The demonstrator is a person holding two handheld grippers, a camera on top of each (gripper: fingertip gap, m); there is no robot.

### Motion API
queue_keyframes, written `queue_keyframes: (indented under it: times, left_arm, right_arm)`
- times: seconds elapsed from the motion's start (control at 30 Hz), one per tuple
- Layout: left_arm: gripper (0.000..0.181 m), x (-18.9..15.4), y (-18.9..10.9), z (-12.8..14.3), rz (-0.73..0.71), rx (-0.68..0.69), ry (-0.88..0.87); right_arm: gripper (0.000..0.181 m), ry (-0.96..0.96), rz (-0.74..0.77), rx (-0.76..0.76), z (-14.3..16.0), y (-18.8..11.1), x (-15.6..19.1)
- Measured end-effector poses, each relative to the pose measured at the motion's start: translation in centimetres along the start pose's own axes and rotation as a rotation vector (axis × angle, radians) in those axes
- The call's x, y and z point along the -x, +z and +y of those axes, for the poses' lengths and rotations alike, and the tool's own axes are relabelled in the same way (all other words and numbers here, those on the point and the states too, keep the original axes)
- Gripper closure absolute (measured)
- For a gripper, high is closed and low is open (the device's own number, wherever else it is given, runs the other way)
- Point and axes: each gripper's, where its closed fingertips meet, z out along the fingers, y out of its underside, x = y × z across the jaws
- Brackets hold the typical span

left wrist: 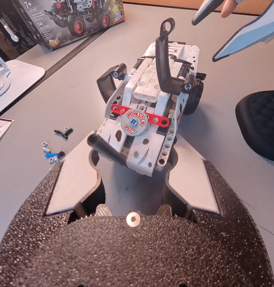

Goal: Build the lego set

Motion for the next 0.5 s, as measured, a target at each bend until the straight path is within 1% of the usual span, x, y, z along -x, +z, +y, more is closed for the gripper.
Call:
queue_keyframes:
  times: [0.13, 0.23, 0.3, 0.43, 0.47, 0.5]
  left_arm:
    - [0.091, -0.3, 1.5, -0.9, 0.0, -0.004, 0.004]
    - [0.091, -0.7, 3.2, -1.8, -0.005, 0.003, 0.019]
    - [0.091, -0.8, 3.9, -2.3, 0.002, -0.005, 0.014]
    - [0.09, -1.0, 4.0, -2.1, 0.013, 0.001, 0.054]
    - [0.089, -1.2, 3.9, -1.9, 0.03, 0.006, 0.08]
    - [0.083, -1.5, 3.6, -1.6, 0.066, 0.018, 0.103]
  right_arm:
    - [0.132, -0.114, 0.017, 0.087, -0.6, 1.3, -0.4]
    - [0.126, -0.217, 0.038, 0.226, 0.6, 1.7, -1.5]
    - [0.128, -0.234, 0.034, 0.268, 1.1, 1.5, -2.1]
    - [0.124, -0.247, 0.001, 0.317, 2.4, 1.6, -2.5]
    - [0.124, -0.251, -0.009, 0.324, 2.4, 1.7, -2.5]
    - [0.123, -0.255, -0.018, 0.329, 2.5, 1.8, -2.4]
